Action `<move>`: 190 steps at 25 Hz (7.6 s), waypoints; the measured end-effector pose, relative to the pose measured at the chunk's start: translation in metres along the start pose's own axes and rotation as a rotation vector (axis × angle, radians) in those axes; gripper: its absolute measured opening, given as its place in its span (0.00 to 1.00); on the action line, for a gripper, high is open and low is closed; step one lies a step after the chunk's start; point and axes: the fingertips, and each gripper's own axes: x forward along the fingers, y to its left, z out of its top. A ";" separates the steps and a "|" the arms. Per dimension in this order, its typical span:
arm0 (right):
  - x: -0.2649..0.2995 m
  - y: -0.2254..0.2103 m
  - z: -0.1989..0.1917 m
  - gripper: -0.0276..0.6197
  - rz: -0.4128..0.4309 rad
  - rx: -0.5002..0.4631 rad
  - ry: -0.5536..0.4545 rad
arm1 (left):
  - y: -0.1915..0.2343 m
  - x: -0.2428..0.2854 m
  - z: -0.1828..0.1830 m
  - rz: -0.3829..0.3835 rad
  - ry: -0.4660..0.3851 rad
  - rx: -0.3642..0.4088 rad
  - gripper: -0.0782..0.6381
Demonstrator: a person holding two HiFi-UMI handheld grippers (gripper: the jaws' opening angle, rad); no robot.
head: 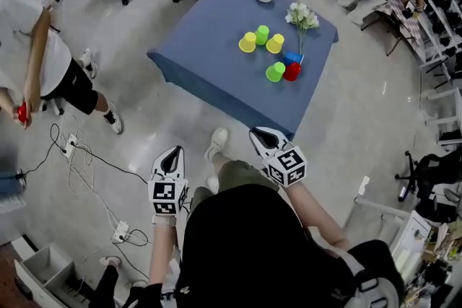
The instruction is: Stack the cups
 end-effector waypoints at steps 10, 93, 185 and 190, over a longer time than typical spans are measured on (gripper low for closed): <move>0.096 -0.072 0.064 0.12 -0.030 0.023 0.006 | 0.083 0.092 0.067 -0.003 0.030 0.027 0.12; 0.133 -0.301 0.019 0.36 -0.586 0.490 0.013 | -0.053 0.504 0.137 -0.573 0.448 0.680 0.40; 0.123 -0.362 -0.042 0.43 -0.610 0.425 0.187 | 0.017 0.463 0.107 -0.418 0.526 0.562 0.41; 0.150 -0.334 -0.034 0.43 -0.564 0.416 0.192 | 0.016 0.462 0.105 -0.442 0.534 0.586 0.41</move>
